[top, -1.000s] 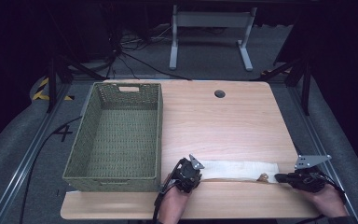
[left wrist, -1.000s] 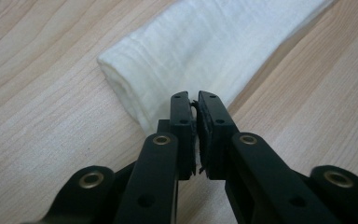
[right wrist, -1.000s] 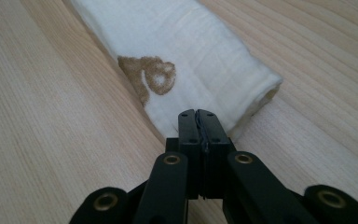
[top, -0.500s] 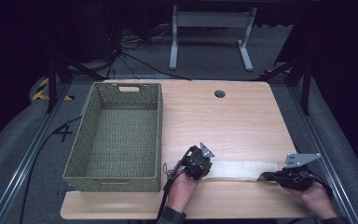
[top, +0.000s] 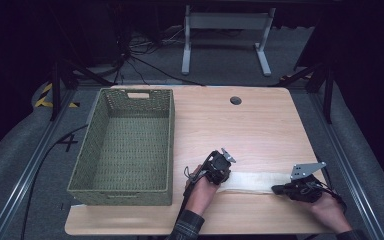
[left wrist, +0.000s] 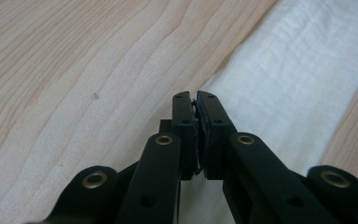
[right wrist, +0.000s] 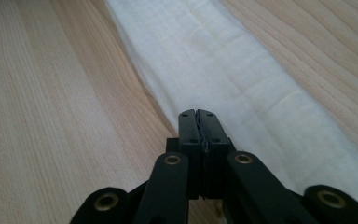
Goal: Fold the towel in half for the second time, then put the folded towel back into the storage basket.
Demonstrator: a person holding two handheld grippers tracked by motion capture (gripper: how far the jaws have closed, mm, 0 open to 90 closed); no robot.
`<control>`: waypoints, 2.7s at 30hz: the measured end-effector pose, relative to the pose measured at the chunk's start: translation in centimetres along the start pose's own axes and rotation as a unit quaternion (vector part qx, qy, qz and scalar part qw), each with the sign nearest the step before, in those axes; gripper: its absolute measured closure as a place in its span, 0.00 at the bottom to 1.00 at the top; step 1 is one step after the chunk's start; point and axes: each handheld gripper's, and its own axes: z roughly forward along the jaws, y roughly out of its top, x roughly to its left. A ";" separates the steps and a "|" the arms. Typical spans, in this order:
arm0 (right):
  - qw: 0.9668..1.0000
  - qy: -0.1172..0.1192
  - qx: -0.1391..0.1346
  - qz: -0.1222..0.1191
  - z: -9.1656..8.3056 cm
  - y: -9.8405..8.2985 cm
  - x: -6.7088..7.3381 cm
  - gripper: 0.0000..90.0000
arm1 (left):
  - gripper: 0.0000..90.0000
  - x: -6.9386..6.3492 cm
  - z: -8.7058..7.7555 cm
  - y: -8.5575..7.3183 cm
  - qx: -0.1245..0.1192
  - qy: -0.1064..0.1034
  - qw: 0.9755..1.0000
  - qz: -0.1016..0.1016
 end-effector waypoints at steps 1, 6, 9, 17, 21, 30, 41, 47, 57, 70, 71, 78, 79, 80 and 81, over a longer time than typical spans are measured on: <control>1.000 -0.001 0.000 -0.001 0.0 0.0 0.0 1.00 | 0.97 0.0 0.0 0.0 0.001 0.003 1.000 0.003; 1.000 -0.005 0.000 -0.003 0.1 0.2 -0.3 1.00 | 0.98 -0.2 -0.3 -0.5 0.001 0.013 1.000 0.000; 1.000 -0.008 -0.003 0.000 0.3 0.4 -0.7 1.00 | 0.99 -0.1 -0.7 -1.1 -0.002 0.004 1.000 -0.016; 1.000 -0.016 -0.005 -0.002 0.7 1.0 -1.6 1.00 | 0.99 -0.4 -1.4 -2.3 -0.004 -0.007 1.000 -0.025; 1.000 -0.019 -0.007 -0.001 0.9 1.3 -2.0 1.00 | 0.99 -0.7 -1.7 -2.5 0.001 -0.008 1.000 -0.021; 1.000 -0.028 -0.010 -0.002 1.8 2.5 -3.5 1.00 | 0.99 -1.3 -2.1 -3.2 0.002 -0.017 0.999 -0.028; 0.999 -0.039 -0.013 -0.012 3.3 4.6 -5.1 1.00 | 0.99 -2.8 -2.6 -3.7 0.012 -0.033 0.999 -0.020; 0.999 -0.035 -0.019 -0.005 4.0 5.5 -6.0 1.00 | 0.99 -3.8 -2.5 -3.9 0.009 -0.066 0.998 -0.018; 0.999 -0.039 -0.017 -0.015 5.4 7.3 -6.6 1.00 | 1.00 -5.6 -1.8 -3.5 0.004 -0.100 0.995 0.002; 0.999 -0.033 -0.019 -0.025 6.5 8.6 -6.7 1.00 | 0.99 -7.2 -1.0 -2.7 0.003 -0.125 0.992 0.028; 0.999 -0.034 -0.018 -0.026 6.4 8.6 -6.7 1.00 | 0.99 -7.2 -1.0 -2.6 0.004 -0.128 0.991 0.029; 0.999 -0.010 -0.032 -0.030 4.9 8.5 -5.9 0.90 | 0.92 -5.7 -1.9 -1.4 -0.003 -0.117 0.992 0.052; 0.999 -0.001 -0.033 -0.039 4.3 8.3 -5.3 0.85 | 0.86 -5.0 -2.1 -1.0 -0.009 -0.111 0.992 0.055; 0.999 0.005 -0.032 -0.040 4.2 8.2 -5.0 0.82 | 0.85 -4.7 -2.2 -0.9 -0.013 -0.115 0.992 0.055; 0.999 0.010 -0.033 -0.041 4.0 8.1 -4.7 0.79 | 0.82 -4.4 -2.2 -0.7 -0.011 -0.113 0.992 0.059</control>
